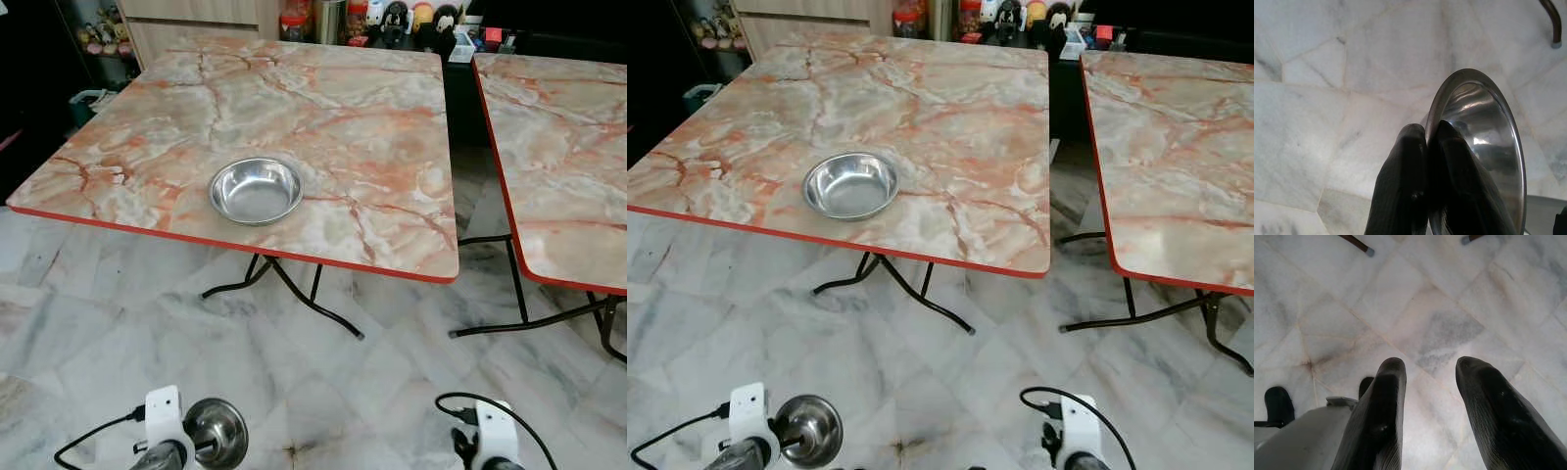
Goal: Setting the table
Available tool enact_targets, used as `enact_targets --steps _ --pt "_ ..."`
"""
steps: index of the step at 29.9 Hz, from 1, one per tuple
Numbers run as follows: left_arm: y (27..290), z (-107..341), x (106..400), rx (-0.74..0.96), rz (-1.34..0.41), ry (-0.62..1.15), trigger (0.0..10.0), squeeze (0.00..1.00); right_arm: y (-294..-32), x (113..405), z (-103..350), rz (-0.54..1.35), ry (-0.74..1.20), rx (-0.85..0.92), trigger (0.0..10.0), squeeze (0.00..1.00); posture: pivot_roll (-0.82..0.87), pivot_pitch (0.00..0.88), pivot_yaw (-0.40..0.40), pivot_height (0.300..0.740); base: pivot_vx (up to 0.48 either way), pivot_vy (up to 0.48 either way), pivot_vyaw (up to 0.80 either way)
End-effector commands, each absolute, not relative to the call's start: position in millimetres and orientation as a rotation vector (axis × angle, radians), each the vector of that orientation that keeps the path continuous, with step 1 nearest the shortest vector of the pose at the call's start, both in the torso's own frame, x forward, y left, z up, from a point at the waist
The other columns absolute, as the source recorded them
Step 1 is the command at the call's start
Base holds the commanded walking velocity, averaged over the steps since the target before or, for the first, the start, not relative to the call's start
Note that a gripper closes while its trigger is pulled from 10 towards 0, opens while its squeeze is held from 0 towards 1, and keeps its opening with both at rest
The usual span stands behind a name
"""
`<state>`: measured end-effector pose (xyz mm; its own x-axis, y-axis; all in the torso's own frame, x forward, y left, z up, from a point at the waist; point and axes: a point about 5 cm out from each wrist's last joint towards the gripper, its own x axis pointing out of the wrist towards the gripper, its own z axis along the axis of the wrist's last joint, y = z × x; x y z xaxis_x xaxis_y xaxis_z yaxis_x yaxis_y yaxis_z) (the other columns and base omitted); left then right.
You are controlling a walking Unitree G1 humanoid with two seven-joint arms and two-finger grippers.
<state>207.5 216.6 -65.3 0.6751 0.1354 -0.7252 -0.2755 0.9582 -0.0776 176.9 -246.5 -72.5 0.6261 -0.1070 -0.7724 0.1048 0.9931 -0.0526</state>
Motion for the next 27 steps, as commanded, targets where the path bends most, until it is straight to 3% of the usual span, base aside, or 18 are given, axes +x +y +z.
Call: enact_targets --steps 1,14,27 --pt "220.4 -69.8 198.6 -0.191 0.239 0.833 10.0 0.0 -248.5 170.8 -74.8 -0.124 0.904 -0.001 10.0 0.0 -0.05 0.168 -0.013 0.74 0.0 0.0 0.0" --pt "226.4 -73.9 188.4 -0.179 0.232 0.87 10.0 0.0 -219.7 161.5 -86.1 -0.075 0.938 0.049 10.0 0.0 -0.05 0.149 -0.003 0.74 0.0 0.0 0.0" --pt "220.9 -74.5 189.4 -0.177 0.219 0.865 10.0 0.0 -208.8 162.7 -87.5 -0.072 0.928 0.07 10.0 0.0 -0.06 0.117 0.0 0.74 0.0 0.0 0.0"
